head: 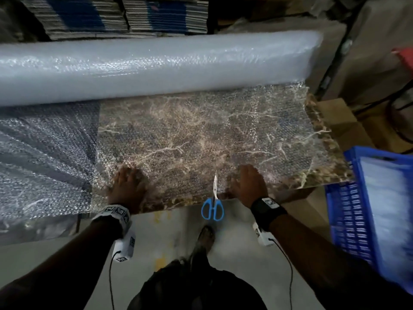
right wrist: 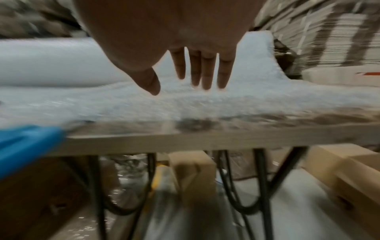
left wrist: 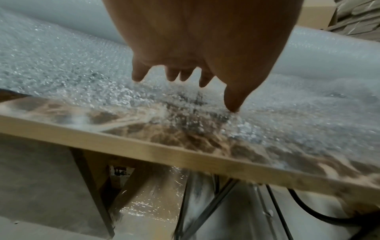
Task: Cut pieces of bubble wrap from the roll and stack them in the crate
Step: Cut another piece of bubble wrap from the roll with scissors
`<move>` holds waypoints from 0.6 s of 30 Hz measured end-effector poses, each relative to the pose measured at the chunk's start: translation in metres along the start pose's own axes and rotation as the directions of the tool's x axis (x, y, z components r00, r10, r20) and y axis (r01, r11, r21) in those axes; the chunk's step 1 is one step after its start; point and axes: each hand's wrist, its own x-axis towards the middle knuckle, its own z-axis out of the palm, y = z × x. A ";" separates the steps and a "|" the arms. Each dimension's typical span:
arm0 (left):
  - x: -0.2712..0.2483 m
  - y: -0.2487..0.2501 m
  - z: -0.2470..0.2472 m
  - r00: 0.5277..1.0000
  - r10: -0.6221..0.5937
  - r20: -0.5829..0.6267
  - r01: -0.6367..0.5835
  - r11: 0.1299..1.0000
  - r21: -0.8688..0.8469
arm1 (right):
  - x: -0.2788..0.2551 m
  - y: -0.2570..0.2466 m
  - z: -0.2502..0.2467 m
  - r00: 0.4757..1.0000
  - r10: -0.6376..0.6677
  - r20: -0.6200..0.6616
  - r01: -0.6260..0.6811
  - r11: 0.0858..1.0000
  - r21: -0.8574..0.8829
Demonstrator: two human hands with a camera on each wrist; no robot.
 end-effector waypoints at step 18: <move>-0.084 0.112 0.065 0.763 0.311 0.567 0.235 0.684 -0.691 | -0.066 -0.091 0.013 0.930 0.321 0.182 -0.354 0.914 0.199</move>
